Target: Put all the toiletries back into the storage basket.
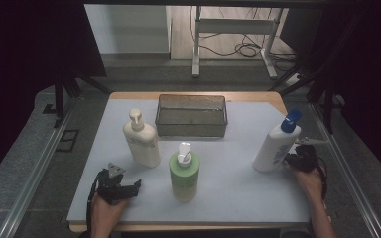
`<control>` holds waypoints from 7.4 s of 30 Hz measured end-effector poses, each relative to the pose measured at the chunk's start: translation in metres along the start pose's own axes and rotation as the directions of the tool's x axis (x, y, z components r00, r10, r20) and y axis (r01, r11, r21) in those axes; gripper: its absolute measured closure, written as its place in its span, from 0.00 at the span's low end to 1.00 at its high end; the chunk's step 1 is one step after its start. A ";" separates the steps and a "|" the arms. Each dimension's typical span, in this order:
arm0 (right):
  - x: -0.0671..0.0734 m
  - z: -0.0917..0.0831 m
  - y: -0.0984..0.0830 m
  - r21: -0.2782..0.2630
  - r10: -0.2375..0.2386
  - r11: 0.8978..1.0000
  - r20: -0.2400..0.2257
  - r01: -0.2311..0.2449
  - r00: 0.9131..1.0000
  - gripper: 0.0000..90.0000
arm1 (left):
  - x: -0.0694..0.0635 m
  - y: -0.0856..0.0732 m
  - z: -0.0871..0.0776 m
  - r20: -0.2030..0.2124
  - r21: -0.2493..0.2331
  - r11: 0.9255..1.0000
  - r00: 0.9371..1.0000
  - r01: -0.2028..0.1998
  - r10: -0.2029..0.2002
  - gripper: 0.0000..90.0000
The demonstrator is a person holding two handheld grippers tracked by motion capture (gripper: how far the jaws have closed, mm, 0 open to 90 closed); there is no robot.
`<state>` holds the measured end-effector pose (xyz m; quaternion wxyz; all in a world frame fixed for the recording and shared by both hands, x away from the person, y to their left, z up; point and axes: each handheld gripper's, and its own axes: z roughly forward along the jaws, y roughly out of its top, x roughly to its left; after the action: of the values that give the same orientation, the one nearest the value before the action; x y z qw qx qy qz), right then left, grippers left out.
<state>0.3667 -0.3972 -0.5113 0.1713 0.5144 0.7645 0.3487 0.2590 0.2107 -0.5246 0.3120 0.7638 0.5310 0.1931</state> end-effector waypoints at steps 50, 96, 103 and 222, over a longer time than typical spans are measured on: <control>0.036 -0.012 -0.006 -0.010 -0.104 0.995 -0.132 0.103 0.986 0.97 | 0.000 0.000 0.000 0.000 0.001 1.000 1.000 -0.001 0.001 0.13; 0.076 -0.058 -0.034 -0.005 -0.168 0.986 -0.132 0.169 0.977 0.45 | 0.000 0.000 0.000 0.000 0.000 1.000 1.000 0.000 0.000 0.13; 0.087 -0.062 -0.026 -0.027 -0.205 0.979 -0.134 0.203 0.970 0.34 | 0.000 0.000 0.000 0.000 -0.001 1.000 1.000 0.000 0.000 0.13; 0.136 -0.063 0.094 -0.213 -0.276 0.947 -0.147 0.242 0.950 0.42 | 0.000 0.000 0.000 -0.001 -0.002 1.000 1.000 -0.001 0.001 0.13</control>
<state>0.3343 -0.2755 -0.3878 0.1969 0.3576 0.8004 0.4390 0.2588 0.2107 -0.5248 0.3124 0.7638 0.5305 0.1940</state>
